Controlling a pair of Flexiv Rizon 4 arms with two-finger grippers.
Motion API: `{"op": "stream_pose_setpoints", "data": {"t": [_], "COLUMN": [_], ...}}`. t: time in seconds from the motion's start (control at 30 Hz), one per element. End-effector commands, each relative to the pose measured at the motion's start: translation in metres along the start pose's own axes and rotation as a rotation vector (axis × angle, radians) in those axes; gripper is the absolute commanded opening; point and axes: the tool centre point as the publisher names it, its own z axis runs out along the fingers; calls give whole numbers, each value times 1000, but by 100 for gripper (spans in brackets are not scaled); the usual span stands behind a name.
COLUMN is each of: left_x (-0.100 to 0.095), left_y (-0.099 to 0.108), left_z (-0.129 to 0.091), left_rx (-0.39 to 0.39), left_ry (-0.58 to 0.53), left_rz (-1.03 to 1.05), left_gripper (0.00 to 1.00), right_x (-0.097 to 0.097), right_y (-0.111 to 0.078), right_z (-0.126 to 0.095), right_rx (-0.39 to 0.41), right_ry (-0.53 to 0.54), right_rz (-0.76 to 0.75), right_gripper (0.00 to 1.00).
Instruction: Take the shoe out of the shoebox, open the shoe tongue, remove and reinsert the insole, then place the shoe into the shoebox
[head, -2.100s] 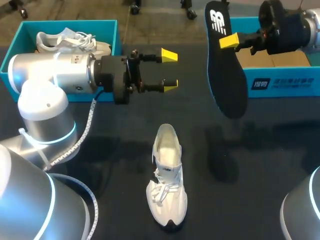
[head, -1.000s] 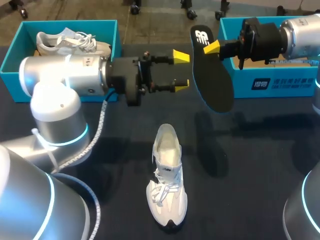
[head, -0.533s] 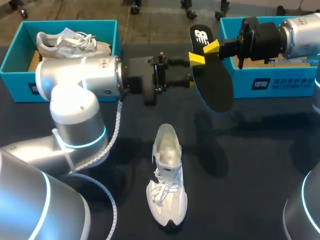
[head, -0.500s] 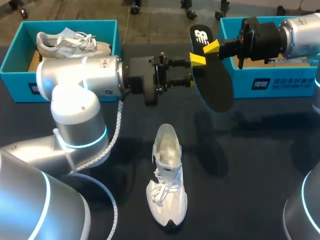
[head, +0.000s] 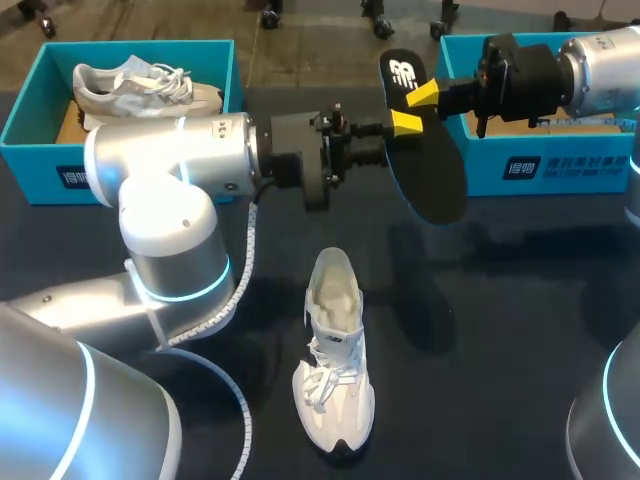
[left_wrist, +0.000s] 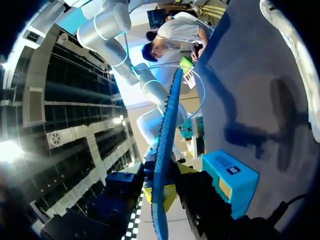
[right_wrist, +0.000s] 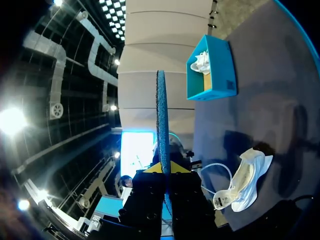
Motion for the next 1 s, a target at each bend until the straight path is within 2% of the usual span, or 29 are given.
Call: {"op": "stream_pose_setpoints", "data": {"t": [0.03, 0.13, 0.3, 0.33, 0.37, 0.63, 0.67, 0.7, 1.0], "left_x": [-3, -3, -1, -1, -1, 0, -2, -3, -1], "left_y": [-3, -3, -2, -2, -3, -4, -4, -4, 4], "left_z": [0, 0, 1, 1, 2, 2, 0, -4, -47], "left_rx": [-10, -23, -26, -27, -26, -22, -20, -20, -11], "left_ry": [-2, 12, 19, 20, 22, 24, 23, 23, 78], "left_rz": [18, 29, 26, 26, 27, 27, 28, 29, -59], "left_gripper": [39, 34, 12, 2, 0, 0, 0, 0, 0], "right_x": [0, 0, 0, 0, 0, 0, 1, 2, 2], "right_y": [1, 1, 1, 1, 1, 1, 0, -2, -26], "right_z": [1, 1, 1, 1, 1, 1, 1, -1, -16], "right_rx": [1, 1, 1, 1, 1, 1, -4, -11, -60], "right_ry": [-1, -1, -1, -1, -1, -1, 12, 13, 49], "right_rz": [0, 0, 0, 0, 0, 0, -7, -18, -60], "right_gripper": [0, 0, 0, 0, 0, 0, 74, 100, 100]}}
